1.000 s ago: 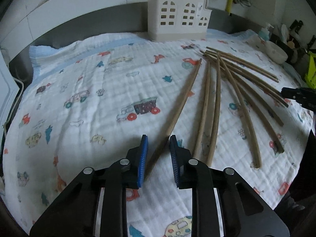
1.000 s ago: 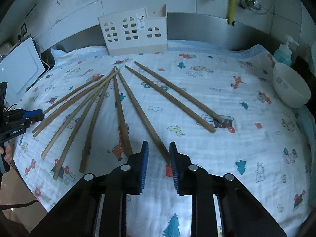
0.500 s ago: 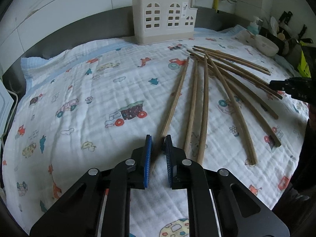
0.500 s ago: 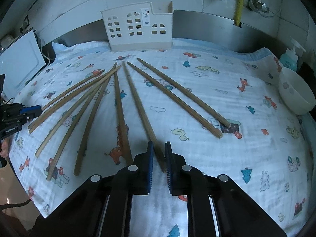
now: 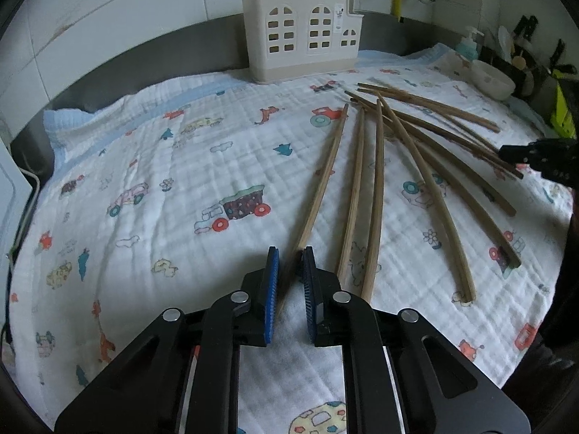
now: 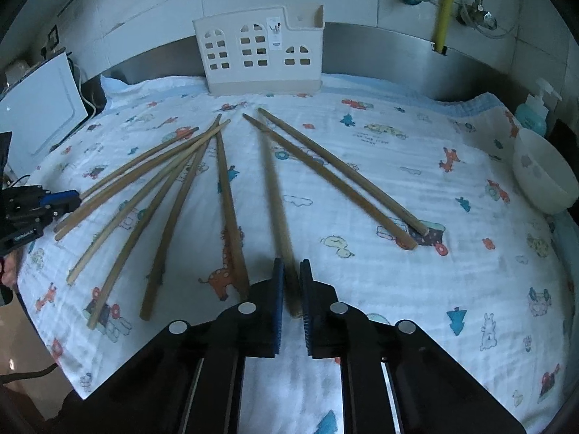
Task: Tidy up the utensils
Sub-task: 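Lower the left tool onto a wooden chopstick and close it while the right tool closes on another, then lift the held chopstick with the left tool while the right tool lifts its chopstick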
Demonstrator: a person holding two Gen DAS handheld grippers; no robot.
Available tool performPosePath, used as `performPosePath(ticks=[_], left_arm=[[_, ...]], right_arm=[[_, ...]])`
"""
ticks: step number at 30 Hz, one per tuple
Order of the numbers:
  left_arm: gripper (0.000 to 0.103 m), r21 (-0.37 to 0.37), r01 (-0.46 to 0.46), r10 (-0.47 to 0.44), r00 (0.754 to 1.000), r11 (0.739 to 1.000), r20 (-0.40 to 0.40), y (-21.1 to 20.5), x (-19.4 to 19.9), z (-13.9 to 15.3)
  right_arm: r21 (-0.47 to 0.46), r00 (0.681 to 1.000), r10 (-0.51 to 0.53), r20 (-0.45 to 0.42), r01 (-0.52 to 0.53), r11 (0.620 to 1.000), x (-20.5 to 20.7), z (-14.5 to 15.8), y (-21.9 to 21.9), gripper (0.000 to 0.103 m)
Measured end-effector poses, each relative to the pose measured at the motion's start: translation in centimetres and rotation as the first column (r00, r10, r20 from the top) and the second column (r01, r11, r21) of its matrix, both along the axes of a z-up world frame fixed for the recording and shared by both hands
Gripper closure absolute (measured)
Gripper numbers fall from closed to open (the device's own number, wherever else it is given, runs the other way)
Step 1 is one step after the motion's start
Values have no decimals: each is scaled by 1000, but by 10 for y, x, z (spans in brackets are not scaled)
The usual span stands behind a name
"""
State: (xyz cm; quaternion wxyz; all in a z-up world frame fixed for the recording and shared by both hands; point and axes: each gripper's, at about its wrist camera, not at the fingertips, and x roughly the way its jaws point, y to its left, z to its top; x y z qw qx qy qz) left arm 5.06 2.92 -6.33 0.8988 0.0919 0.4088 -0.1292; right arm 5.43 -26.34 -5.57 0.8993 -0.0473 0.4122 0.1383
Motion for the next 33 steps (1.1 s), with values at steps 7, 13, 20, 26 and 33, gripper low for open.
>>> performPosePath(ticks=[7,13,20,26,33], left_arm=[[96,-26,5,-5,1000,1000,-18,0,-3,0],[95,-22,6,-7,1000,1000,-14,0,-3,-1],[94,3,-9,9,1000,1000,-2,-5,-5,-2],[97,81,-31,31,1000,996,4,-17,-5,0],[98,37,-56,57,998,998,-34,-11,-4,3]], right_arm=[[43,997,-5,80,1,999,-15,34,-1,96],[65,990,-39,136,31,997,-21,56,-1,96],[143,979,-95,179,70,987,-30,70,2,96],[154,974,-89,211,57,986,-36,77,9,96],[173,971,-105,215,68,983,-42,78,0,96]])
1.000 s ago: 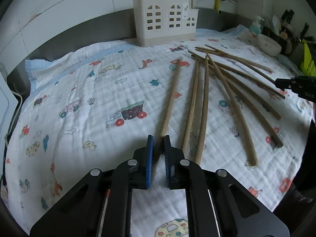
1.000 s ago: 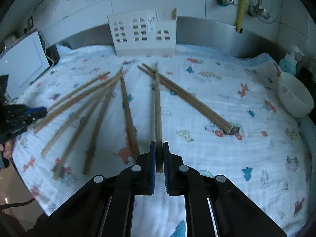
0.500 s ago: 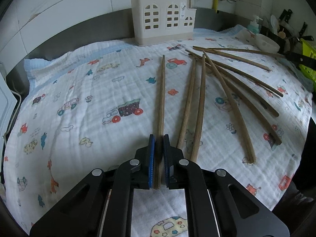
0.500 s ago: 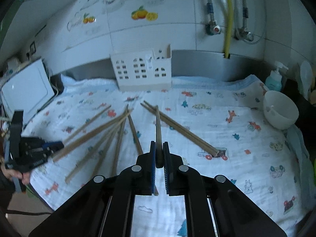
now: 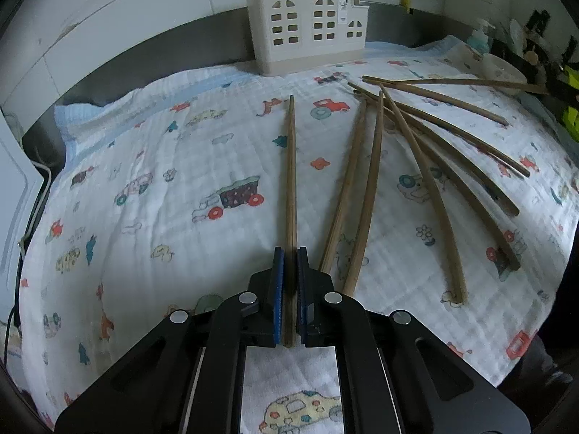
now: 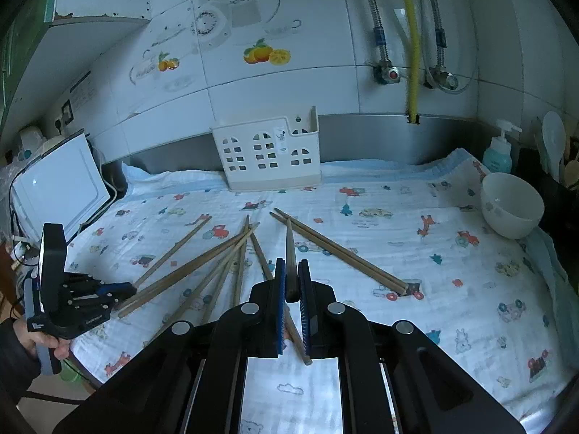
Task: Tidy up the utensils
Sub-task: 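Lift the held chopstick with the left tool while the right tool lifts its chopstick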
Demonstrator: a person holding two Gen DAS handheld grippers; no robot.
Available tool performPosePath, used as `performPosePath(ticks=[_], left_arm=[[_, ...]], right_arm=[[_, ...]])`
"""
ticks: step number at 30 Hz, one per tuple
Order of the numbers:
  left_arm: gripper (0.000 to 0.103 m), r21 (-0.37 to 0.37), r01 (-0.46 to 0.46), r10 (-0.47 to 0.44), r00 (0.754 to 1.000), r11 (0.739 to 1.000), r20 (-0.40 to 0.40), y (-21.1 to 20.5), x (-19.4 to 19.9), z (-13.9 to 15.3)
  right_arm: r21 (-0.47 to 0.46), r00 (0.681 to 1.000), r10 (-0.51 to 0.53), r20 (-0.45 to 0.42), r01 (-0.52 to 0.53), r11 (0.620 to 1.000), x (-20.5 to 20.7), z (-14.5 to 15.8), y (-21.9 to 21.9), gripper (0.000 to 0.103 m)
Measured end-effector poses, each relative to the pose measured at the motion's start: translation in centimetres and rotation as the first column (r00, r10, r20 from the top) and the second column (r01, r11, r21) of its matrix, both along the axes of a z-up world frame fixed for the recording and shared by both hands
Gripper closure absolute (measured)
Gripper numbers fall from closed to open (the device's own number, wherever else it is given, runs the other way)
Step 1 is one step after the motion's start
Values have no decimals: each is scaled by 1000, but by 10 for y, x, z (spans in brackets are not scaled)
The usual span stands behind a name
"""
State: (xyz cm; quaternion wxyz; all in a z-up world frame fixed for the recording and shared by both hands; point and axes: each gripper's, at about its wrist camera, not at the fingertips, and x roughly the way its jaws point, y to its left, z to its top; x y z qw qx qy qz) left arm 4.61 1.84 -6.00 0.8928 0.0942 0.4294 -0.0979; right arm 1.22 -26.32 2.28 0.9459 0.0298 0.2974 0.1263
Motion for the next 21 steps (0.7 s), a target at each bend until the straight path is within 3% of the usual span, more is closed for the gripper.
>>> performPosePath(ticks=[12,21], left_arm=[[98,-102,-51,52,999,993,11,13,-3,18],[98,-111,-35,37,999,993,13,2,4,23]], right_arm=[[-26,999,-11,37,12,1000,2,18,-3,96],[-29,999,-23,34,24,999,-6,16,-8,96]])
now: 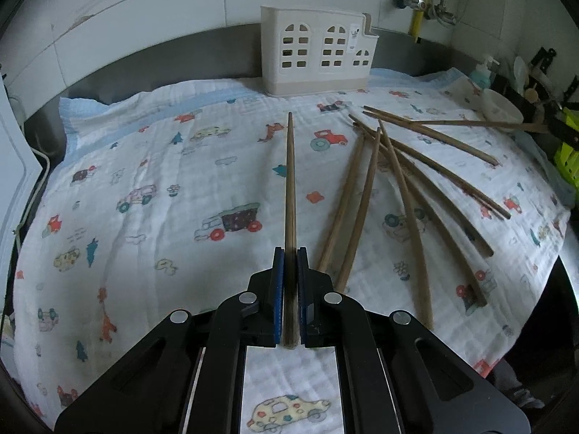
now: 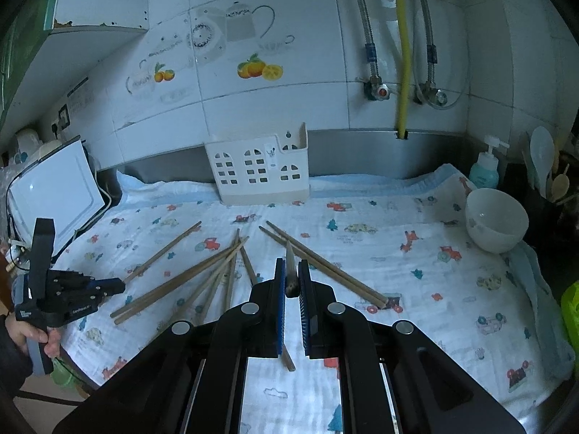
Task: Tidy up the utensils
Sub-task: 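Lift the held chopstick with the left tool while the right tool lifts its chopstick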
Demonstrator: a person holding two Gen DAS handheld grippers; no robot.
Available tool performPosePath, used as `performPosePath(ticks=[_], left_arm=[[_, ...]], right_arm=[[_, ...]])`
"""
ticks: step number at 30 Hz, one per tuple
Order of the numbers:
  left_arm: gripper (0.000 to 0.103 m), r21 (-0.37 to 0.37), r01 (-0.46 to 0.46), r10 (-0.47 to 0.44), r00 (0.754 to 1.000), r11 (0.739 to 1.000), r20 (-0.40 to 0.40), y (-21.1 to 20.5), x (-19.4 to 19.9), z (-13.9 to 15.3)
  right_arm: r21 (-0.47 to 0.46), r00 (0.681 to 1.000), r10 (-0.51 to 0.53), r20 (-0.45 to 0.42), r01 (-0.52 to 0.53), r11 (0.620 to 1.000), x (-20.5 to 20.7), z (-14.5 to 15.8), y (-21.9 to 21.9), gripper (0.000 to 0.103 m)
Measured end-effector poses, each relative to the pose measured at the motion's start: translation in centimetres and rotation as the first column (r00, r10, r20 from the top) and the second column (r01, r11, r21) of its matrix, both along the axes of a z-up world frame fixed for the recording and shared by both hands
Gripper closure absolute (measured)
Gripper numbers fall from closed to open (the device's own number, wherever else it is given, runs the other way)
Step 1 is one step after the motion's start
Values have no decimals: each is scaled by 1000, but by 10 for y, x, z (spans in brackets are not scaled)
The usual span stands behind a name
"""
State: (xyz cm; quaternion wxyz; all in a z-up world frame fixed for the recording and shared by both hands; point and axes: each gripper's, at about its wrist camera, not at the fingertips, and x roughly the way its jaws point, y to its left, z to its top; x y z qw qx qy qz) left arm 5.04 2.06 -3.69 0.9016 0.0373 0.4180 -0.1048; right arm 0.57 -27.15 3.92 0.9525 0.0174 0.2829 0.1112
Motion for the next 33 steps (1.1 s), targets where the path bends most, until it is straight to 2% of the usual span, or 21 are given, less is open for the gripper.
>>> performPosePath(ticks=[13,23,33], left_arm=[[98,-24,-8,9,999,1000,38,-1,-1,19],[98,-34,1,2,995,999,99,2,-2,48],[98,-71,27,-14,984,997,178,3,3,81]], right_arm=[[3,1000,-6,22,6,1000,-6,9,-2,96],[8,999,0,54,0,1000,-8,23,-2,96],[-27,998,40,50,-39,999,6,36,5,96]])
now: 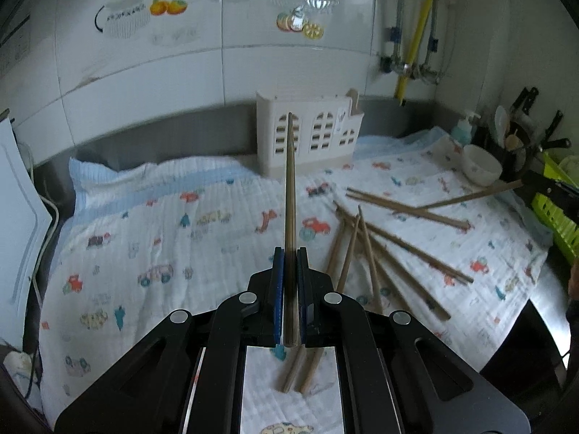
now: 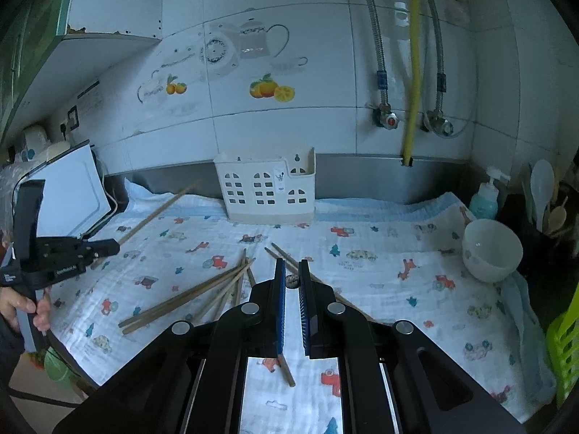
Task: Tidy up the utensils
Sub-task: 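Lift the held chopstick with the left tool while the right tool lifts its chopstick, then insert the left tool's chopstick into the white holder while the right tool inserts its own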
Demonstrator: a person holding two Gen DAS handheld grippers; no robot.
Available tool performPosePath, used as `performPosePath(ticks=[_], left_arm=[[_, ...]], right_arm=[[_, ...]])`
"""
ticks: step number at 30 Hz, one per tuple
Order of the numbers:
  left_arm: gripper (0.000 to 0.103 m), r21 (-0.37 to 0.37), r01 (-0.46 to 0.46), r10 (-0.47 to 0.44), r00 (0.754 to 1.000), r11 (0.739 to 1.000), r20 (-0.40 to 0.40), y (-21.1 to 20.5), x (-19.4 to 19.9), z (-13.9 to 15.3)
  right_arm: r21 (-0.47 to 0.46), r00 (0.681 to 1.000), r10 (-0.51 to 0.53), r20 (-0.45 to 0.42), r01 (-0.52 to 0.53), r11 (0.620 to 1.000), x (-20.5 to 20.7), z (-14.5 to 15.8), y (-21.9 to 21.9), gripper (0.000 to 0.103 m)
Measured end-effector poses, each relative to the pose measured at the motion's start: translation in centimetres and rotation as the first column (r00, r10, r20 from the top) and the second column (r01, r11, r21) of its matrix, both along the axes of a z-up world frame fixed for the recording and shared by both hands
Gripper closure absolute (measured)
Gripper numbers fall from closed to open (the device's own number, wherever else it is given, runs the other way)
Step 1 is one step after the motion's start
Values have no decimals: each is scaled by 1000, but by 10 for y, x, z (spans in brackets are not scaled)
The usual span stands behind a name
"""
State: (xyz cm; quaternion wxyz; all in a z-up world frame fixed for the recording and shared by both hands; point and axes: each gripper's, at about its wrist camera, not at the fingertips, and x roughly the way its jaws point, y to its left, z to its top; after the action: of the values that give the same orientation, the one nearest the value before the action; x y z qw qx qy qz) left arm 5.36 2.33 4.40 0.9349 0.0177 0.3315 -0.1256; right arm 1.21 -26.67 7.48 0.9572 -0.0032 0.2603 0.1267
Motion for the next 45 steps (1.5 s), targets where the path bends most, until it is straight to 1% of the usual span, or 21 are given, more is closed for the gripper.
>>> performPosePath(ticks=[5,11,15,17,20,22,25,27,30,33,34,39,45], left_arm=[[98,-16,7,-7,1000,1000,23,4,6,13],[98,-23,11,-10,999,1000,53,9,15,28],[98,-33,26,-24,998,999,53,10,27,36],[98,-38,43,-42,999,998,35,9,34,39],[98,1,59,-59,998,998,25,5,43,43],[98,15,68,-68,998,998,13,3,51,47],[98,58,86,-87,996,995,5,-2,65,57],[98,71,101,-100,995,992,-28,-4,79,61],[98,134,106,-100,993,985,-57,-8,96,64],[98,191,126,-111,990,973,-88,-11,110,68],[98,205,138,-118,987,969,-108,-12,116,70],[98,255,142,-108,984,956,-145,-14,136,77],[98,240,134,-107,987,962,-123,-18,152,93]], right_arm=[[-13,1000,19,-1,-19,1000,15,9,2,96],[-6,998,54,8,-54,999,35,29,5,96],[-23,998,62,22,-62,998,51,45,7,96],[-20,997,68,28,-67,998,59,54,6,96],[-20,997,62,55,-61,998,72,72,4,96],[-17,995,61,74,-60,998,81,85,3,96],[-30,992,62,107,-59,998,94,102,6,96],[-35,991,60,118,-56,998,104,109,8,96],[-50,989,60,134,-54,997,119,117,12,96],[-67,988,56,144,-46,997,134,122,16,96],[-68,988,55,146,-45,997,138,122,17,96],[-68,988,51,148,-41,997,165,125,21,96],[-71,990,56,132,-47,996,191,119,27,96]])
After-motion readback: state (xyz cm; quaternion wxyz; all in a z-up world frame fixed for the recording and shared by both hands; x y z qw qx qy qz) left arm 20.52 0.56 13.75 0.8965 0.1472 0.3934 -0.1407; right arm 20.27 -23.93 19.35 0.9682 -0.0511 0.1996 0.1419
